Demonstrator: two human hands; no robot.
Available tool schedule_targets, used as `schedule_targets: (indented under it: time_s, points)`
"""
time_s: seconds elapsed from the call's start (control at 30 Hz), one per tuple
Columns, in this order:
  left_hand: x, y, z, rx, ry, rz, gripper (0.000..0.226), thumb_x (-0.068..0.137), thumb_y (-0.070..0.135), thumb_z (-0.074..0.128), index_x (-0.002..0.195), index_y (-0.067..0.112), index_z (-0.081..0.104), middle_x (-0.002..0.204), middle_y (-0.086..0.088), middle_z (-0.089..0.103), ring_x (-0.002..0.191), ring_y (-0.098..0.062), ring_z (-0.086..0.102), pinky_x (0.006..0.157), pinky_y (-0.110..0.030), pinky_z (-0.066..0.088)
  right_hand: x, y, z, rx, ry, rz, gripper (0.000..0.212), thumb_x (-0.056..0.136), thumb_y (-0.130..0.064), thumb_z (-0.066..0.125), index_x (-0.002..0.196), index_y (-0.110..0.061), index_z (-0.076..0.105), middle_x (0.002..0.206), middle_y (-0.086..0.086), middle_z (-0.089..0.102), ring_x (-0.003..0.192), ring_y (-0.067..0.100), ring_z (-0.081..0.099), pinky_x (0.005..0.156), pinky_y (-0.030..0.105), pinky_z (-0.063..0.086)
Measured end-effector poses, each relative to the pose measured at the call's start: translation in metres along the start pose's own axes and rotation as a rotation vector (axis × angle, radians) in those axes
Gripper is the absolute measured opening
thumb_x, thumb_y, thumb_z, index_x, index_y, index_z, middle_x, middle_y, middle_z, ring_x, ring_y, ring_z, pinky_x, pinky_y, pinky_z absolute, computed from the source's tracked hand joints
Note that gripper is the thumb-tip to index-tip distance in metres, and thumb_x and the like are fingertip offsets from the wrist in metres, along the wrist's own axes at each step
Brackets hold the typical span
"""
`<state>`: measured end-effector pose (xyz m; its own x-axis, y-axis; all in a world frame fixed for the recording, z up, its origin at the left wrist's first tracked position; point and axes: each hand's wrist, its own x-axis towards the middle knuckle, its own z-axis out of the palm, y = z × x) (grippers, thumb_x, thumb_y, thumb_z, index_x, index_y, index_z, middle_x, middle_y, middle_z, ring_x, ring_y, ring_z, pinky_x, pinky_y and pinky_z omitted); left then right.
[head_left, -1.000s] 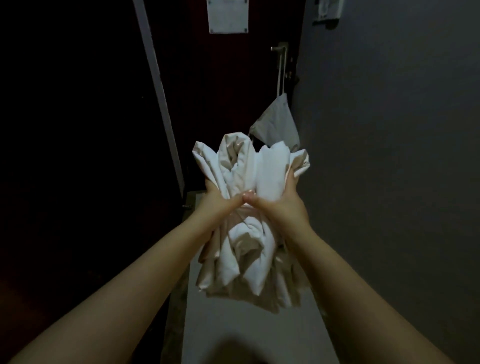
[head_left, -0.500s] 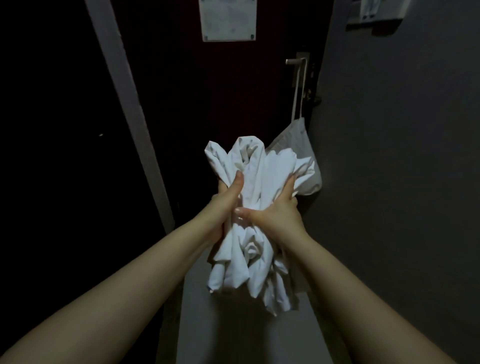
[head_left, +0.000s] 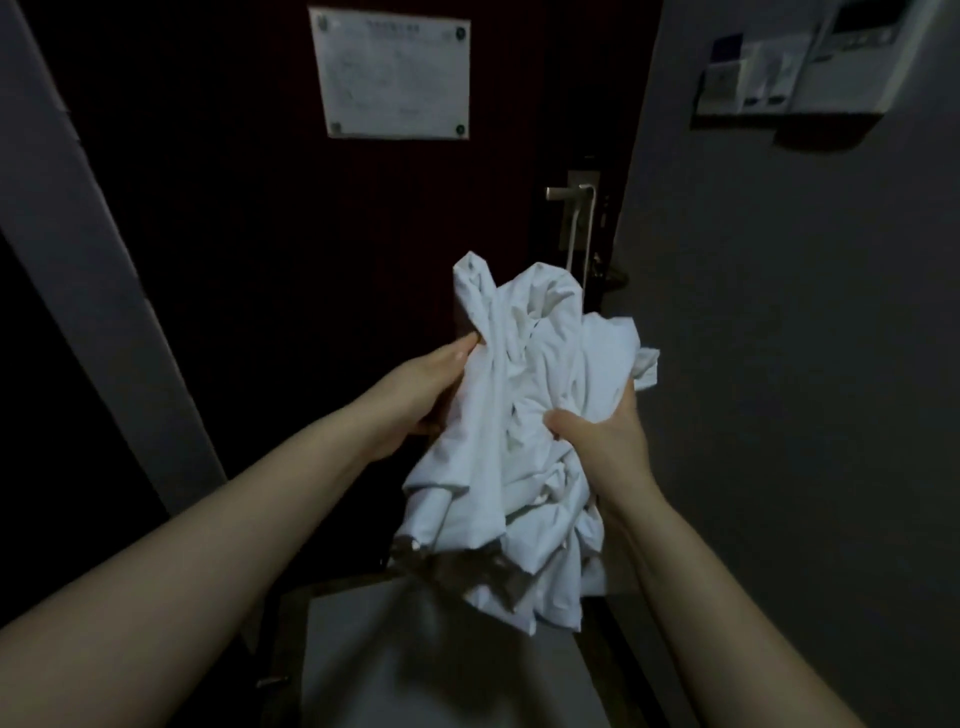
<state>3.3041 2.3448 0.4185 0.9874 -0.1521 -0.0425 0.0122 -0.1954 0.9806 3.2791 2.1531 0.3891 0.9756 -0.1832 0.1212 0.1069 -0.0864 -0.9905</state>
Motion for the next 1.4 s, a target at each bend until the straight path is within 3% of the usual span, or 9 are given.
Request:
schedule_targets:
  time_s: [0.13,0.27,0.47,0.63,0.87,1.0,1.07,1.17,1.4]
  points:
    - [0.049,-0.015,-0.037,0.02,0.095,0.05,0.05,0.095,0.014,0.052,0.141,0.027,0.039,0.117,0.002,0.057,0.107,-0.014,0.053,0.085,-0.027,0.046,0.042,0.002,0.018,0.1,-0.012,0.018,0.085,0.078,-0.002,0.069,0.147,-0.026,0.028,0.13,-0.003,0.052,0.115,0.017,0.052,0.101,0.037,0.043]
    - [0.094,-0.038,-0.06,-0.037,-0.018,-0.153,0.102,0.079,0.052,0.063,0.15,0.03,-0.006,0.151,0.001,0.027,0.133,-0.018,0.036,0.1,-0.031,0.036,0.071,0.005,0.041,0.137,-0.08,0.037,0.079,0.077,-0.002,0.071,0.144,-0.022,0.034,0.13,-0.002,0.055,0.112,0.015,0.056,0.092,0.028,0.048]
    - [0.147,-0.064,-0.081,-0.105,-0.167,-0.116,0.138,0.034,0.077,0.074,0.148,0.037,0.007,0.137,0.01,0.039,0.11,-0.008,0.052,0.081,-0.021,0.047,0.094,0.01,0.081,0.125,-0.139,0.156,0.108,0.071,-0.034,0.081,0.151,-0.027,0.009,0.139,-0.006,0.045,0.109,0.008,0.055,0.088,0.025,0.049]
    - [0.166,-0.087,-0.104,-0.142,-0.27,-0.118,0.1,0.067,0.061,0.07,0.147,0.037,0.015,0.138,0.006,0.042,0.103,-0.003,0.054,0.081,-0.021,0.046,0.099,0.001,0.111,-0.08,-0.177,0.335,0.126,0.068,-0.059,0.062,0.144,-0.018,-0.029,0.155,-0.002,0.016,0.138,0.018,0.029,0.107,0.025,0.026]
    - [0.192,-0.099,-0.113,-0.194,-0.363,-0.09,0.099,0.067,0.054,0.069,0.149,0.031,0.018,0.143,0.003,0.042,0.119,-0.013,0.051,0.099,-0.029,0.045,0.09,0.009,0.151,0.012,0.25,0.252,0.12,0.064,-0.054,0.078,0.151,-0.019,0.003,0.148,-0.001,0.033,0.13,0.022,0.042,0.108,0.038,0.037]
    - [0.2,-0.097,-0.119,-0.17,-0.348,-0.085,0.111,0.058,0.069,0.071,0.146,0.017,0.029,0.136,-0.002,0.049,0.114,-0.007,0.054,0.083,-0.013,0.046,0.088,-0.002,0.158,-0.091,0.18,0.331,0.145,0.043,-0.071,0.074,0.149,-0.021,-0.012,0.152,0.004,0.028,0.133,0.026,0.038,0.11,0.041,0.035]
    - [0.198,-0.1,-0.116,-0.188,-0.361,-0.096,0.079,0.082,0.054,0.057,0.147,0.02,0.027,0.137,0.006,0.045,0.125,-0.012,0.048,0.092,-0.018,0.041,0.087,-0.006,0.159,-0.16,0.148,0.35,0.136,0.057,-0.065,0.07,0.147,-0.018,-0.02,0.154,0.007,0.025,0.135,0.027,0.036,0.11,0.039,0.033]
    - [0.199,-0.102,-0.112,-0.265,-0.302,-0.089,0.1,0.065,0.057,0.072,0.145,0.016,0.028,0.133,0.006,0.048,0.108,0.002,0.053,0.086,-0.008,0.042,0.085,-0.005,0.159,-0.185,0.185,0.264,0.132,0.055,-0.061,0.072,0.15,-0.02,-0.008,0.15,0.003,0.033,0.128,0.022,0.044,0.103,0.034,0.04]
    - [0.202,-0.09,-0.132,-0.192,-0.403,0.003,0.063,0.091,0.028,0.055,0.146,0.03,0.025,0.124,0.008,0.047,0.106,-0.005,0.052,0.087,-0.02,0.044,0.085,-0.008,0.162,-0.107,0.171,0.375,0.12,0.067,-0.055,0.073,0.15,-0.015,-0.004,0.146,0.001,0.037,0.116,0.019,0.05,0.085,0.025,0.047]
